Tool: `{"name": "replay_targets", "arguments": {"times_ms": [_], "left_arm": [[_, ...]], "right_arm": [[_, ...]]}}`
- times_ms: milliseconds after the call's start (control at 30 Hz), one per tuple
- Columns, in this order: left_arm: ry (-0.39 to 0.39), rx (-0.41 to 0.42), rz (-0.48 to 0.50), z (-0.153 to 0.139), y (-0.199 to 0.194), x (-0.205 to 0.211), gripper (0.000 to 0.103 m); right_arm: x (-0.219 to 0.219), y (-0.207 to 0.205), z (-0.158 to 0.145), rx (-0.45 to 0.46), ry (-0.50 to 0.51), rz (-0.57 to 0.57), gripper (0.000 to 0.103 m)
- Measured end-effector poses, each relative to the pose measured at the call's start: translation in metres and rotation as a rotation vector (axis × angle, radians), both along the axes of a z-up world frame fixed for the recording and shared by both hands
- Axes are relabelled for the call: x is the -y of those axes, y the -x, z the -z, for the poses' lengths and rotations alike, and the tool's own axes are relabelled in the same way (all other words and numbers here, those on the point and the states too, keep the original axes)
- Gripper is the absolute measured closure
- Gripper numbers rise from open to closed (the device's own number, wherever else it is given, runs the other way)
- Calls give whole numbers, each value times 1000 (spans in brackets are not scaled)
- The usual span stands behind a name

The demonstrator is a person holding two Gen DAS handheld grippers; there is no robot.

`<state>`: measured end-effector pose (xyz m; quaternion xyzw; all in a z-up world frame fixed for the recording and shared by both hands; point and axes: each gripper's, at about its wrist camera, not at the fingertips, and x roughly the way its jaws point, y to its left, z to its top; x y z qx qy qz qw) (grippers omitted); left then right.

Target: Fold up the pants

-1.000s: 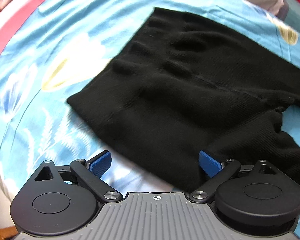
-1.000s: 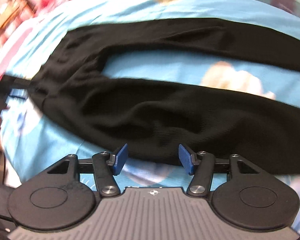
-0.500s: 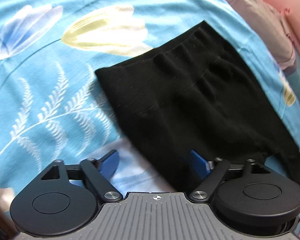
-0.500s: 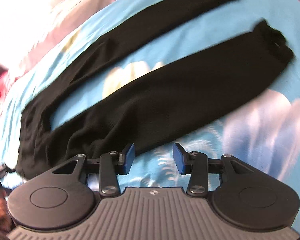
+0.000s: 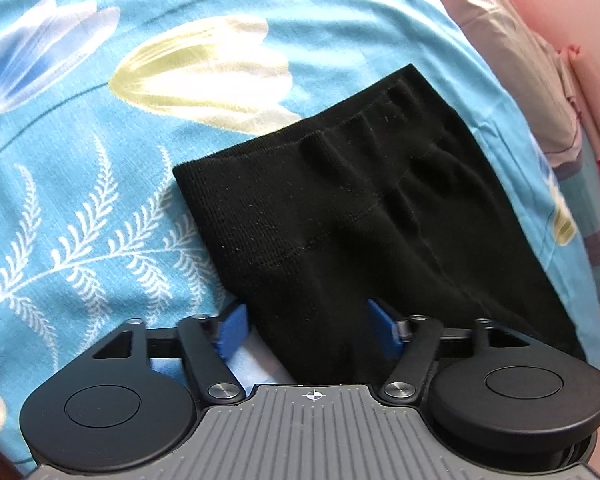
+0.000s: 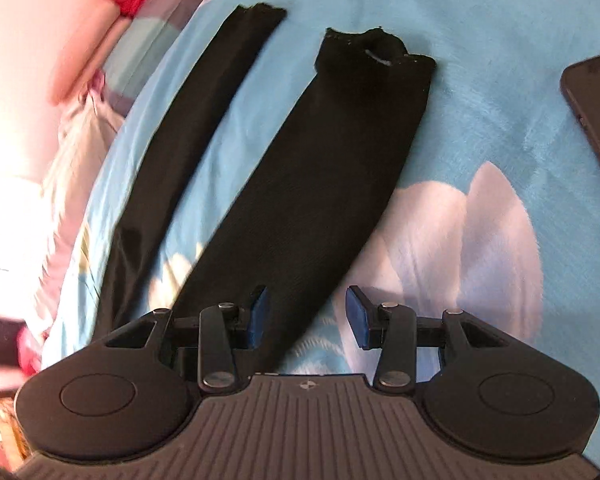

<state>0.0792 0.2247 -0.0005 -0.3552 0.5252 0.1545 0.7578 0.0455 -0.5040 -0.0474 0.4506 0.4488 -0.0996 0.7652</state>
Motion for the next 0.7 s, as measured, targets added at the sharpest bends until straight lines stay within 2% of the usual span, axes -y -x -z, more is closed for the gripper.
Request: {"name": "replay_targets", "arguments": {"times_ms": [167,200,233,267,333,433,600,700], "left_arm": [[-8,-23,-9,3,-3,-3,4],[-10,-27,-14,3,-3,-4,8],[-11,-32,-15,2,-2,-4,13],[-8,-33,-17,1,-2,-4,16],[-6,-25,-13,-3,-3,-2,23],[-16,10,6,-17,-7,0,24],[-22,84,38,-45,-23,2,24],[-31,108,60,-54,-45,5,25]], "right_arm": [[9,-6,7,18,-33,34,58],[10,-7,8,15,-33,32,67],[10,-9,7,3,-16,26,89],[7,-11,5,-15,14,10,93],[3,-12,3,-15,44,-27,94],[4,-12,-6,-4,42,-31,96],[9,-26,-43,91,30,-46,96],[8,-51,-67,149,39,-63,96]]}}
